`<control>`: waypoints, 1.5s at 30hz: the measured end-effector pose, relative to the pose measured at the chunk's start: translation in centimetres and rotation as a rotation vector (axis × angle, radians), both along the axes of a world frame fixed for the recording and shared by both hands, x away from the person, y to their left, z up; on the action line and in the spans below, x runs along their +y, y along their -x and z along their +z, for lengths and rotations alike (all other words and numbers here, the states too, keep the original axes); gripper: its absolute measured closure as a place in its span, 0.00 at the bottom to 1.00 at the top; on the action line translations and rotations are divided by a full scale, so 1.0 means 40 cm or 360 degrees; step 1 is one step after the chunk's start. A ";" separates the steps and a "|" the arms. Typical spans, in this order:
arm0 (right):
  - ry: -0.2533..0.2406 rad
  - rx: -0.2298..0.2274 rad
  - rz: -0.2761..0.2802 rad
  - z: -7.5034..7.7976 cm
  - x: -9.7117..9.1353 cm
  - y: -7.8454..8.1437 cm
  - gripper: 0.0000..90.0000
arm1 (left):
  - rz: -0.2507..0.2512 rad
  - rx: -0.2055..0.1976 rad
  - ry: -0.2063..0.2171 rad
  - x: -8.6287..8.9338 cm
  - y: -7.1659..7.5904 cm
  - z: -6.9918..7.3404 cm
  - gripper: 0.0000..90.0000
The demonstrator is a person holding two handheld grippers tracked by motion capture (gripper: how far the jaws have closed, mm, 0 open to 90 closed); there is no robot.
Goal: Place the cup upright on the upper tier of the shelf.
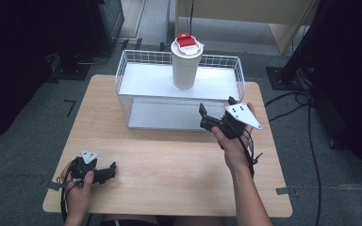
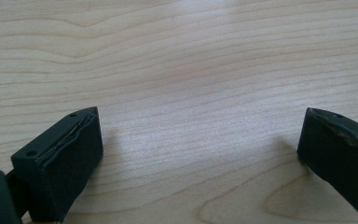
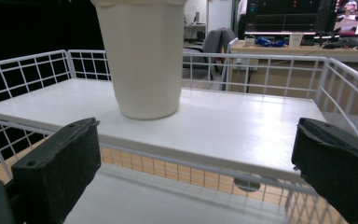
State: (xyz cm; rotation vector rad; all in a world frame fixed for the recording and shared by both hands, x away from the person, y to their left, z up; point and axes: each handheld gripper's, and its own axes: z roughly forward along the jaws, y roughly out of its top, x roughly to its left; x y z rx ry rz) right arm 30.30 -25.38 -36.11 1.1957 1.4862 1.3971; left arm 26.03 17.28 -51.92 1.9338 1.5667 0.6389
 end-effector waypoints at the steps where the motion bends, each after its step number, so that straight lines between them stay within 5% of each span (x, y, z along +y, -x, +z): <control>1: -0.0001 -0.0001 -0.0006 -0.003 -0.008 0.009 0.01 | 0.0000 0.0002 -0.0001 0.000 0.000 0.000 0.00; 20: 0.0000 0.0094 -0.0094 -0.105 -0.140 0.139 0.01 | 0.0001 0.0002 0.0002 0.000 0.000 0.000 0.01; 40: 0.0003 0.0293 -0.0285 -0.245 -0.267 0.221 0.01 | 0.0003 0.0002 0.0003 0.000 0.000 0.000 0.01; 45: 0.0067 0.0372 -0.0364 -0.289 -0.301 0.237 0.01 | 0.0002 0.0002 0.0003 0.000 0.000 0.000 0.01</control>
